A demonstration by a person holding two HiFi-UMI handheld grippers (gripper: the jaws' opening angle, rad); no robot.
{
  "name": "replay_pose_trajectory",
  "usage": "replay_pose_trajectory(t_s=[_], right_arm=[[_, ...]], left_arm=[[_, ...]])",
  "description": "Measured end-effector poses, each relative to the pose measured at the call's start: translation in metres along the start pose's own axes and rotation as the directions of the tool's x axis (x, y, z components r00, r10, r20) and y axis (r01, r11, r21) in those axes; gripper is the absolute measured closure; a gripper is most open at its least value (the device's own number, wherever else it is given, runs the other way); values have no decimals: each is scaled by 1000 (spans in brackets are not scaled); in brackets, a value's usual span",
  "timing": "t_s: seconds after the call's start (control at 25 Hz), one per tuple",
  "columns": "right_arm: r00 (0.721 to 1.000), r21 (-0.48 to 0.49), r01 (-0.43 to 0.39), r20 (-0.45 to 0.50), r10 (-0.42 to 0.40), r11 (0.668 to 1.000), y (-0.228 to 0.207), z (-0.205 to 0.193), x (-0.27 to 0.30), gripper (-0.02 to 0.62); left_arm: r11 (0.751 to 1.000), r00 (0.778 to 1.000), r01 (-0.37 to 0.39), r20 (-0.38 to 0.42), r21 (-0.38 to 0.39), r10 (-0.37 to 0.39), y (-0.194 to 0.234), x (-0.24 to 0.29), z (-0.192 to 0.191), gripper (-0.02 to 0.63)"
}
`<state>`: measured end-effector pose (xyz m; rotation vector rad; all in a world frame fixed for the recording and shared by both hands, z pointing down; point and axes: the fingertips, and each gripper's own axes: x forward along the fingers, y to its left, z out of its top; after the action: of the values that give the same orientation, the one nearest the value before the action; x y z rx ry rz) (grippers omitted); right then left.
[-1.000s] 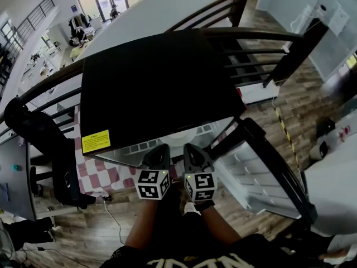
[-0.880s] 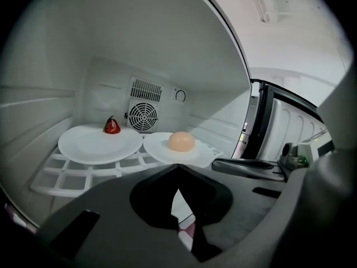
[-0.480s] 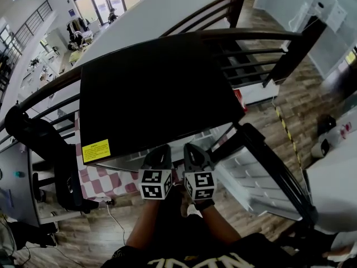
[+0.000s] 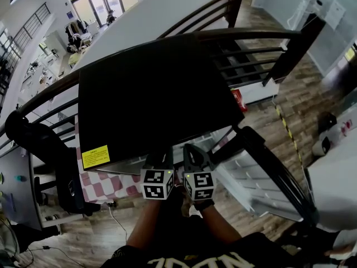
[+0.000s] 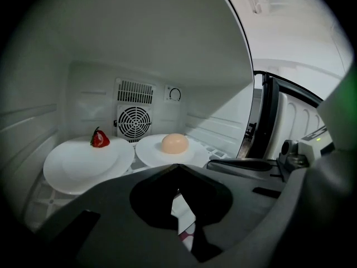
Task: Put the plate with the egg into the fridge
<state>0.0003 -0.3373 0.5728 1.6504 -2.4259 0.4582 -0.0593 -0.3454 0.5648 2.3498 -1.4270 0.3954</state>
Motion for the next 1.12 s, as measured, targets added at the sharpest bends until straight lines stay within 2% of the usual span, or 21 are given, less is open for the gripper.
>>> replay_pose_trajectory(t_s=[0.28, 0.52, 0.84, 1.12], right_arm=[[1000, 3, 0, 23, 0, 1000, -1, 9, -4, 572], [998, 1, -3, 67, 3, 1000, -2, 23, -27, 571], [984, -20, -30, 177, 33, 999, 5, 60, -81, 571], [971, -74, -19, 235, 36, 997, 1, 72, -135, 572]], left_arm=[[999, 999, 22, 29, -33, -21, -4, -2, 3, 586], [1000, 995, 12, 101, -1, -12, -15, -22, 17, 586], [1000, 982, -23, 186, 18, 20, -33, -72, 31, 586], [996, 961, -92, 265, 18, 85, -40, -134, 34, 586]])
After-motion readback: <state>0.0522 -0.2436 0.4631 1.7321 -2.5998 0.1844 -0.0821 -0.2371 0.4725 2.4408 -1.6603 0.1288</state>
